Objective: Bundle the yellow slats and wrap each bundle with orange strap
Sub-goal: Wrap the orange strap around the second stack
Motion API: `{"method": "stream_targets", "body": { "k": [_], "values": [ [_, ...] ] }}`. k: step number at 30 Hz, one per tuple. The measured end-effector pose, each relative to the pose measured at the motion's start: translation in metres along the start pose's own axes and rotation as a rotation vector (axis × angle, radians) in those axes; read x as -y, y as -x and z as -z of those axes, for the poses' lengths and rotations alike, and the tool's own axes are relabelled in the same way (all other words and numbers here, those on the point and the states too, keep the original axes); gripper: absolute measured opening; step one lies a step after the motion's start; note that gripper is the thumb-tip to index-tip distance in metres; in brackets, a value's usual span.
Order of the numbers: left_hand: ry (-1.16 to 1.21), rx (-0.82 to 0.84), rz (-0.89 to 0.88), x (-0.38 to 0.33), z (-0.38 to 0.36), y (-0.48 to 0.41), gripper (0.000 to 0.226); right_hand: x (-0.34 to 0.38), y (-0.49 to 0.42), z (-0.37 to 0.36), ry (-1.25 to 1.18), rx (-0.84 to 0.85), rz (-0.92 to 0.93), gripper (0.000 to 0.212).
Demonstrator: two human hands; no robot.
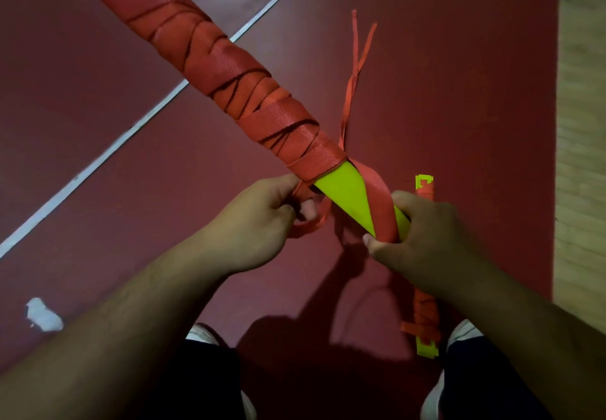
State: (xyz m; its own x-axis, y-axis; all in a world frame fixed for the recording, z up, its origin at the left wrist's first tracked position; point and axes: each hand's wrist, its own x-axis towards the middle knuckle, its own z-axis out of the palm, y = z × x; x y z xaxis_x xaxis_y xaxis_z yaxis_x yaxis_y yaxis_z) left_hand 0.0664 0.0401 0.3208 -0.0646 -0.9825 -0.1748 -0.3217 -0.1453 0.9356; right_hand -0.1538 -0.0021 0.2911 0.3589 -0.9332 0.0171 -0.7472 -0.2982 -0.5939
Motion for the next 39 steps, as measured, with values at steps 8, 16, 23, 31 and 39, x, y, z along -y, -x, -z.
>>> {"method": "stream_targets", "body": {
  "k": [8,16,23,31,39],
  "values": [
    [0.214,-0.065,0.029,-0.012,-0.020,-0.001,0.022,0.006,0.001,-0.001,0.010,-0.044,-0.036,0.031],
    [0.255,-0.325,0.029,-0.005,-0.037,-0.004,0.046,0.011,-0.001,0.004,0.008,0.137,0.059,0.042],
    [0.295,-0.257,-0.038,0.008,-0.031,-0.006,0.045,0.006,-0.014,0.033,-0.307,0.557,-0.026,0.034],
    [0.362,-0.081,-0.033,0.004,-0.021,-0.009,0.050,0.006,-0.007,0.024,-0.174,0.396,0.048,0.023],
    [0.231,-0.181,-0.036,0.004,-0.034,-0.012,0.053,0.009,0.002,0.006,0.004,0.077,-0.079,0.037]
  ]
}}
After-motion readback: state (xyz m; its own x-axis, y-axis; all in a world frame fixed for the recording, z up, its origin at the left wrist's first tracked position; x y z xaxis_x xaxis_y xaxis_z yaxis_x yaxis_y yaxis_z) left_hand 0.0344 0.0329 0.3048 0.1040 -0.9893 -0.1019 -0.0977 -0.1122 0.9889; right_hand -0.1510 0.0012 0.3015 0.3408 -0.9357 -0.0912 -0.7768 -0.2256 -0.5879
